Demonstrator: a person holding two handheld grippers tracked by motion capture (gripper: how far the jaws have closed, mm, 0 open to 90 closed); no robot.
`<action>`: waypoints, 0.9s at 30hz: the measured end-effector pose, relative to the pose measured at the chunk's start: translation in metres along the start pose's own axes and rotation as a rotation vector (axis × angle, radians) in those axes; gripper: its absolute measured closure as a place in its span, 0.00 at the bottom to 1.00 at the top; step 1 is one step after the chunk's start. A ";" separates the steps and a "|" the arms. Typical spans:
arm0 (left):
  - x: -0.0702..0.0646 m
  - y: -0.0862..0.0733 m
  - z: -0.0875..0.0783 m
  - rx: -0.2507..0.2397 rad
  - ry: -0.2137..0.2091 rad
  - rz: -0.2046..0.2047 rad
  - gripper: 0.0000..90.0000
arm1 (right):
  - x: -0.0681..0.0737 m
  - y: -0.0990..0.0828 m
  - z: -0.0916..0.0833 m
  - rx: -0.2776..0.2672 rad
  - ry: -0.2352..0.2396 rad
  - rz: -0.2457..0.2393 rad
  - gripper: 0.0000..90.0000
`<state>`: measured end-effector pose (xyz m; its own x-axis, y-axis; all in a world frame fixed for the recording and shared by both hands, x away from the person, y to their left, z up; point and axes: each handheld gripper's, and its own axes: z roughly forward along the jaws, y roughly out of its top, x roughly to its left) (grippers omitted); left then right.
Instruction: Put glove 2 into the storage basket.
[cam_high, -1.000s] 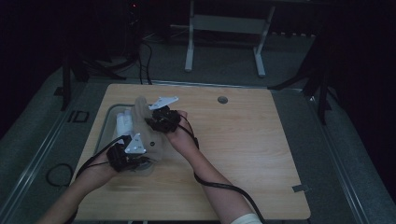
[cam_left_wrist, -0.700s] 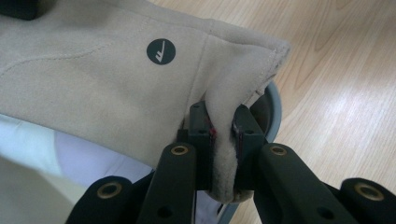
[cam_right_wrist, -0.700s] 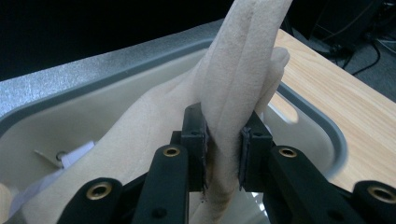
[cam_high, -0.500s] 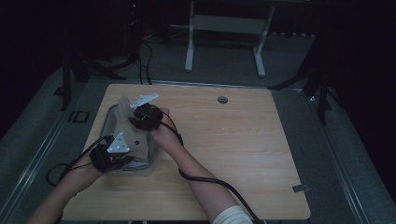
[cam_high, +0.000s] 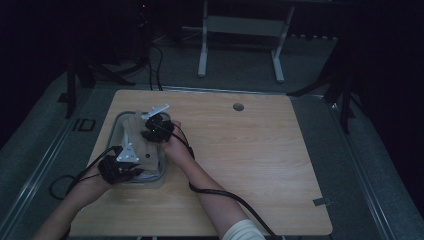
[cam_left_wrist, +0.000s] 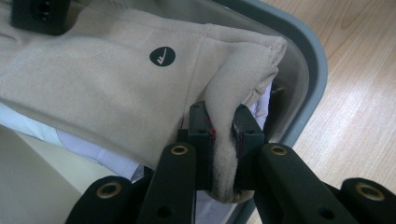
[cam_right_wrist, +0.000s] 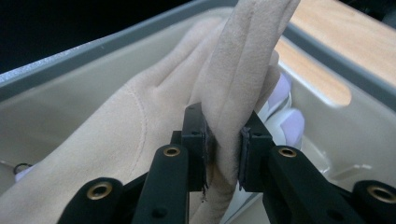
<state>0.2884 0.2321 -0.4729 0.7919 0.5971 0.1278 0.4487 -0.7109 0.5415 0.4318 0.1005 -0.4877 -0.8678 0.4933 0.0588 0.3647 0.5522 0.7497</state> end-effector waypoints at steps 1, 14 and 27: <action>-0.001 0.000 0.002 0.008 -0.001 0.004 0.90 | 0.000 -0.002 0.001 0.004 -0.005 -0.002 0.85; -0.001 0.003 0.003 0.014 -0.024 -0.004 0.82 | -0.011 0.001 -0.021 0.000 -0.001 0.030 0.43; 0.003 0.018 -0.025 -0.179 0.030 -0.145 0.17 | -0.013 -0.010 -0.056 -0.037 0.046 0.011 0.17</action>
<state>0.2890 0.2303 -0.4417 0.7106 0.7008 0.0618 0.4736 -0.5414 0.6947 0.4203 0.0512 -0.4590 -0.8786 0.4675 0.0972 0.3628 0.5213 0.7724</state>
